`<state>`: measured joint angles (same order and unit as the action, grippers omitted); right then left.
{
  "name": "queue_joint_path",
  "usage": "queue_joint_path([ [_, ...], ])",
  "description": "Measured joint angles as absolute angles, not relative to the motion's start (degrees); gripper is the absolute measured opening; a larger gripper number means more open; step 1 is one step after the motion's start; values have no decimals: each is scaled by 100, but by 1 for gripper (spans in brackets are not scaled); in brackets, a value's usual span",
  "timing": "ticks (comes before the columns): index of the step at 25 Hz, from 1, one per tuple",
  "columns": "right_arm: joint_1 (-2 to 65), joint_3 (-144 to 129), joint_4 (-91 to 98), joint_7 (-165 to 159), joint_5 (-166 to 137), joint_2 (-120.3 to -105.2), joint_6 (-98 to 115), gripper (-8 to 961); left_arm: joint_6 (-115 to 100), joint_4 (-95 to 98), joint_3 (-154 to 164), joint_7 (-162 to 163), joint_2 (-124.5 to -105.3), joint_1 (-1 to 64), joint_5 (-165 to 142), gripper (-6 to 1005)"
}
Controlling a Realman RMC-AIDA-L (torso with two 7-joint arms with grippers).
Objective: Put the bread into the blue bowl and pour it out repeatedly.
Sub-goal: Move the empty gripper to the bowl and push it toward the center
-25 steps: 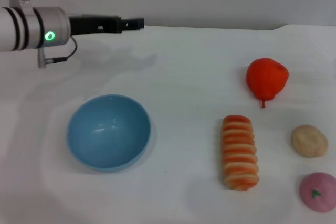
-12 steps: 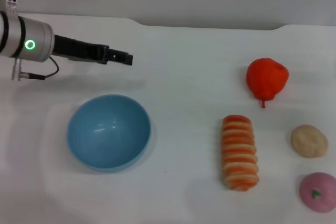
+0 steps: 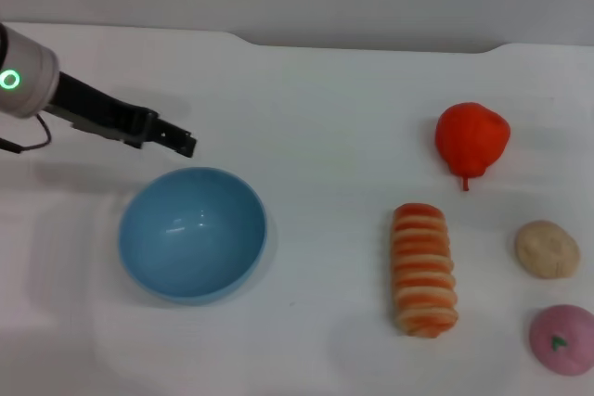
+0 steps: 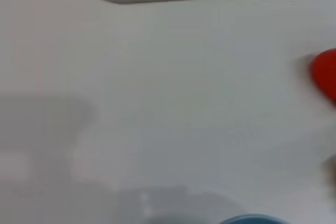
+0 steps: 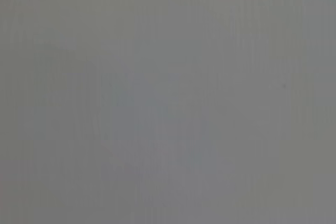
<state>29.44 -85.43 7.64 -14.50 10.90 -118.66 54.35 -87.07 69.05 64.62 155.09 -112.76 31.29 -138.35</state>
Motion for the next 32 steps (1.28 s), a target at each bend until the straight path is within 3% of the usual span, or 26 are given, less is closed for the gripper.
queue_joint_path([
  [4,2963,-8542,764,-1450,1090,-11862,5433,503,-8876,7704,6297,15403,-11632,2997,-14548,821],
  [7,2969,-8510,761,-1450,1090,-11859,5428,503,-8972,7943,6309,15287,-11736,2922,-14623,820],
  [32,2974,-8266,756,-1450,1090,-11856,5412,502,-8481,7377,6826,15023,-11756,2645,-14782,812],
])
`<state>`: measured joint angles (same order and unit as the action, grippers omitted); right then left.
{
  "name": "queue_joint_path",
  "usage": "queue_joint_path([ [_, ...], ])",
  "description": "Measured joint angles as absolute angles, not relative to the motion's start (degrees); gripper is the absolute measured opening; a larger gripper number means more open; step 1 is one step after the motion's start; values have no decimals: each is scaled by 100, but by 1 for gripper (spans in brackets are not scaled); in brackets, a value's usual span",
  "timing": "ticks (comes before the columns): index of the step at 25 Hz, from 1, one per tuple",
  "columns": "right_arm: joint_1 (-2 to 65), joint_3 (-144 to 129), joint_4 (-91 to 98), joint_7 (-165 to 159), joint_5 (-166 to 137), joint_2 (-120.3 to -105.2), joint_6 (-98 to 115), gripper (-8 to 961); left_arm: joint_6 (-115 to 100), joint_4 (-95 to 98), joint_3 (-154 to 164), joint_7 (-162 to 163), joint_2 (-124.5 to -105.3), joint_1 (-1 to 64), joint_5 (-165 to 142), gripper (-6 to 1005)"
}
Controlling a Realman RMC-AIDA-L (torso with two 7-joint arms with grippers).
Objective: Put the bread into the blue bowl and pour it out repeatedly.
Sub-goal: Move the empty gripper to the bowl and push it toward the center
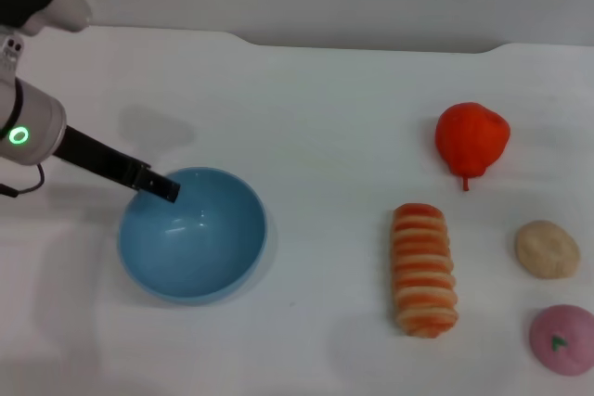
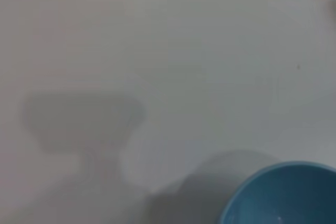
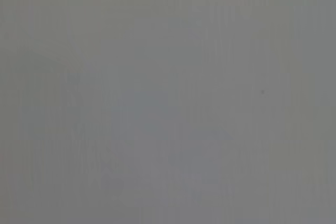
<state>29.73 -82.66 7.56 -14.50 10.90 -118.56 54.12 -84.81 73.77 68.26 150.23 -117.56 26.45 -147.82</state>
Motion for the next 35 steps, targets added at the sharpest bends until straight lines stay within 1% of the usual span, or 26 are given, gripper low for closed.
queue_joint_path([
  [11,2997,-8261,756,-1450,1090,-11849,5413,504,-8240,6880,6781,14765,-11750,2745,-14795,808],
  [20,3006,-8261,757,-1450,1090,-11847,5415,503,-7975,5861,6831,14434,-11749,3102,-14856,805],
  [35,3006,-8262,770,-1450,1090,-11847,5414,503,-7777,5529,6917,14356,-11751,3172,-14873,800],
])
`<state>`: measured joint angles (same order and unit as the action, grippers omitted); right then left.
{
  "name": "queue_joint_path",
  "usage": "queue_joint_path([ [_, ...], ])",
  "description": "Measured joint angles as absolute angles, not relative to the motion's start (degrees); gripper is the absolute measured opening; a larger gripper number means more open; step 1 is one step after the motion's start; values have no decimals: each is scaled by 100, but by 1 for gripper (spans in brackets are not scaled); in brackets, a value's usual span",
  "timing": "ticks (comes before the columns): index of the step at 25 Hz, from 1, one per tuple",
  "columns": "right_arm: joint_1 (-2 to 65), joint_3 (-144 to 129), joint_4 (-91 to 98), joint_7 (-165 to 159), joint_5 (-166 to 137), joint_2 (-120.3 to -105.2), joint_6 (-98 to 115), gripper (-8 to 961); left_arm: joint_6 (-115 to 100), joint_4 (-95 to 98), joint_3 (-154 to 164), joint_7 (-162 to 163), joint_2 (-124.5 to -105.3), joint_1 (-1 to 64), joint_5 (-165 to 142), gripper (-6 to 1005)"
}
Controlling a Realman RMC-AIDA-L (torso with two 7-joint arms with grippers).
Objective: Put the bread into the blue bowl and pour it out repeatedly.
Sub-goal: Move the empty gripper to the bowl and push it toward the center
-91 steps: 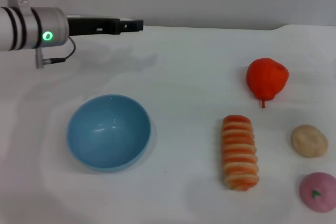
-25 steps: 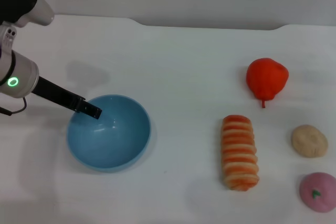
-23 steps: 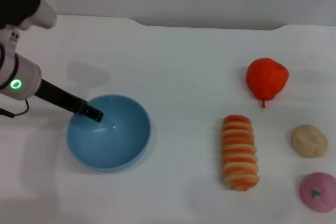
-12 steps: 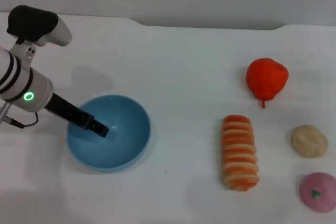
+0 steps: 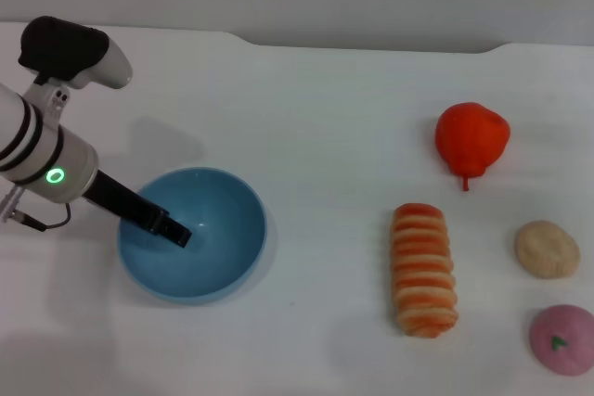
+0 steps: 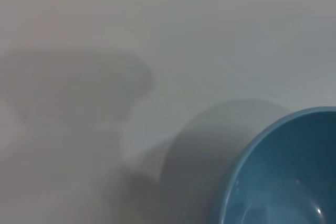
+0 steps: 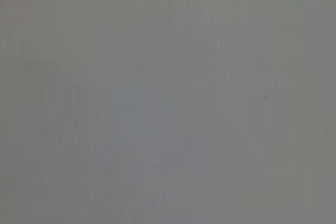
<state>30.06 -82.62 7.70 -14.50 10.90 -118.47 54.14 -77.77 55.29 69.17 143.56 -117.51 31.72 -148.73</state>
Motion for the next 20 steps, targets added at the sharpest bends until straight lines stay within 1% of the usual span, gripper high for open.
queue_joint_path([
  [4,3006,-8262,769,-1450,1090,-11847,5414,502,-7757,5504,7037,14354,-11739,3175,-14915,799],
  [15,3008,-8235,802,-1483,1125,-11849,5414,504,-7705,5443,7065,14528,-11761,3310,-14969,341],
  [20,3040,-8114,944,-1723,1381,-11871,5273,504,-7735,5443,7044,14741,-11752,3409,-14968,117],
])
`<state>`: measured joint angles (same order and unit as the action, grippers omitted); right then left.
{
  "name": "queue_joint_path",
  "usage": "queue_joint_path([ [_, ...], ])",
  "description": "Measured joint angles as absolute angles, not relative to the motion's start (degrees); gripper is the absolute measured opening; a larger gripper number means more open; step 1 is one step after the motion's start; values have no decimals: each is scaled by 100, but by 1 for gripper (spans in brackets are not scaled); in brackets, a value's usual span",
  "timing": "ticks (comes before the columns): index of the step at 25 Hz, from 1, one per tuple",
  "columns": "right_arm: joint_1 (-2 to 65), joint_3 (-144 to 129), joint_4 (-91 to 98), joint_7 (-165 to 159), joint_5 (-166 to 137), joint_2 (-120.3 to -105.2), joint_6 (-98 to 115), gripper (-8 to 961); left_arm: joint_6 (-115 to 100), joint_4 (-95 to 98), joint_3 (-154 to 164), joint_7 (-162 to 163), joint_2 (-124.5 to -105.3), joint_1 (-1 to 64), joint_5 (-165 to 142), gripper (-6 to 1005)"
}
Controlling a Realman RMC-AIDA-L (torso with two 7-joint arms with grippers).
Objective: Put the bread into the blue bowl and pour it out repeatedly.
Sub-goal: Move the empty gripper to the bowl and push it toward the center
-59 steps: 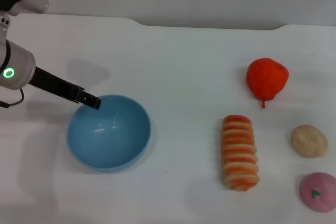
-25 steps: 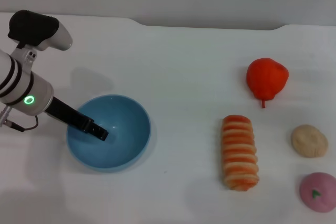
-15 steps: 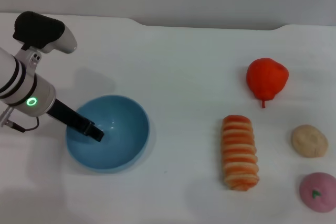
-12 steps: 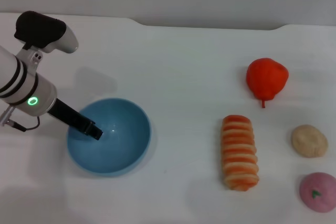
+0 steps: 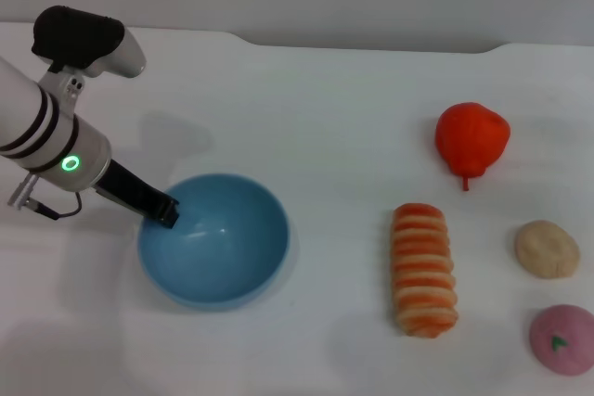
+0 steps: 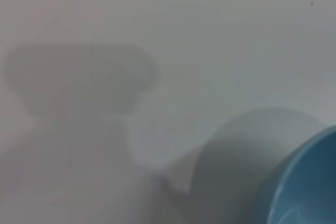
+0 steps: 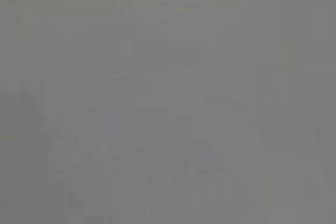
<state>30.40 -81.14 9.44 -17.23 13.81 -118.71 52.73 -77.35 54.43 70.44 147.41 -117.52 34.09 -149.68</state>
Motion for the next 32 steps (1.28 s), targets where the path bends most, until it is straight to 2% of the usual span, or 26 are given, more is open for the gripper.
queue_joint_path([
  [3,3107,-8105,1052,-2599,1412,-11851,4928,504,-7731,5442,7076,14776,-11759,3434,-14967,-2],
  [10,3313,-8172,1562,-3272,967,-11784,3809,504,-7702,5361,7051,14813,-11761,3435,-14967,-2],
  [16,3321,-8341,3502,-4471,-429,-11613,1267,504,-7718,5361,7024,15005,-11759,3446,-14968,-1],
  [20,3335,-8491,4553,-4549,-700,-11593,50,503,-7683,5375,7024,15044,-11771,3458,-14957,-1],
  [25,3453,-8694,5067,-3695,-319,-11590,-925,503,-7653,5397,7050,15081,-11776,3444,-14943,-2],
  [32,4028,-7911,5264,304,2118,-11586,-3696,503,-7551,5448,7013,15267,-11756,3485,-14949,-1],
])
